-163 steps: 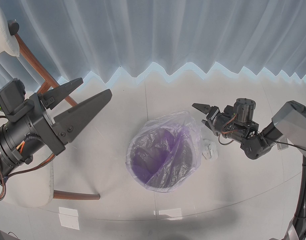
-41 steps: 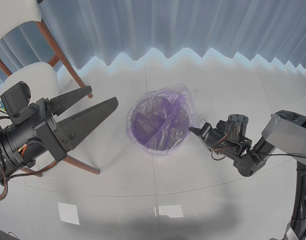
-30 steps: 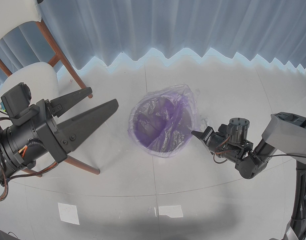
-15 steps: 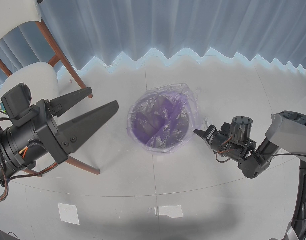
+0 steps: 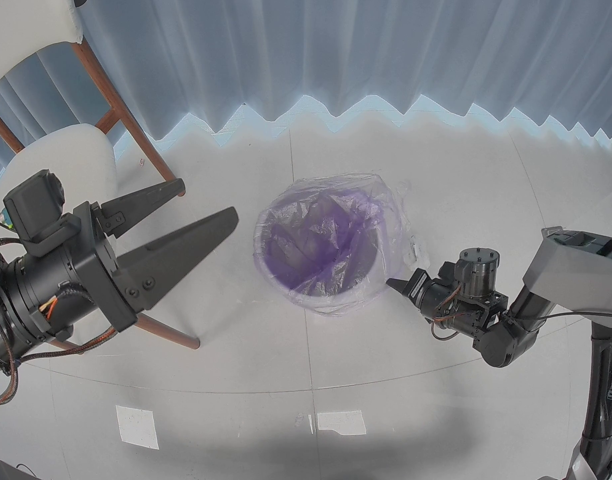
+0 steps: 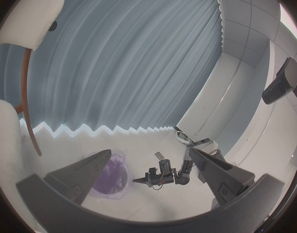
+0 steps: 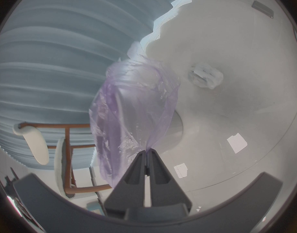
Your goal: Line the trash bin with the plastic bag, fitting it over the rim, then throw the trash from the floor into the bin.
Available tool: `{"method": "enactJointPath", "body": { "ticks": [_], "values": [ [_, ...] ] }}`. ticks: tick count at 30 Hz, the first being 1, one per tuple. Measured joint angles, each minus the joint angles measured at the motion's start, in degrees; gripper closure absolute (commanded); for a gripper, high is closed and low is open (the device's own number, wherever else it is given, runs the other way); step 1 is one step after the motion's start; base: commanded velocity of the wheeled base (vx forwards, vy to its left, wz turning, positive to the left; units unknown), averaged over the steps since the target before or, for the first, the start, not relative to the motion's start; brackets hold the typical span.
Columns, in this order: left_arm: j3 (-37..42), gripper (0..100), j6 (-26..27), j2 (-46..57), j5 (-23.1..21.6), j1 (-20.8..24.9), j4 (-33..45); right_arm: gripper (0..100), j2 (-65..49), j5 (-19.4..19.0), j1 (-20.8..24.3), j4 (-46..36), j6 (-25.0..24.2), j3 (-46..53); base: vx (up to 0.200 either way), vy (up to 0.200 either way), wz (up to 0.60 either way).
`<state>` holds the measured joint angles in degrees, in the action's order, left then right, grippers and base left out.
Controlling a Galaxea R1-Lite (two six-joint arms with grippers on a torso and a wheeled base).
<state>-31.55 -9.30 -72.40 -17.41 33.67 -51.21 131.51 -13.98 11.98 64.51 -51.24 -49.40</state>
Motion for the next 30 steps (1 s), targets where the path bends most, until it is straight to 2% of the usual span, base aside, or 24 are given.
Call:
{"method": "enactJointPath", "body": {
  "ticks": [5, 8, 19, 30],
  "values": [
    [0.2, 0, 0.0, 0.0, 0.0, 0.0, 0.0, 100, 4.8, 0.1, 0.1, 0.2, 5.5, -1.5, 0.0, 0.0, 0.0],
    [0.2, 0, 0.0, 0.0, 0.0, 0.0, 0.0, 100, 7.5, 0.3, 0.4, 0.1, 6.9, -3.7, 0.0, 0.0, 0.0],
    [0.3, 0, 0.0, 0.1, 0.0, 0.0, 0.0, 100, 15.2, 3.7, 0.5, -5.6, 7.7, -17.5, 0.0, 0.0, 0.0],
    [0.4, 0, 0.1, 0.0, 0.1, 0.0, 0.1, 100, 18.2, 4.2, 0.3, -6.1, 7.5, -23.0, 0.0, 0.0, 0.0]
  ]
}}
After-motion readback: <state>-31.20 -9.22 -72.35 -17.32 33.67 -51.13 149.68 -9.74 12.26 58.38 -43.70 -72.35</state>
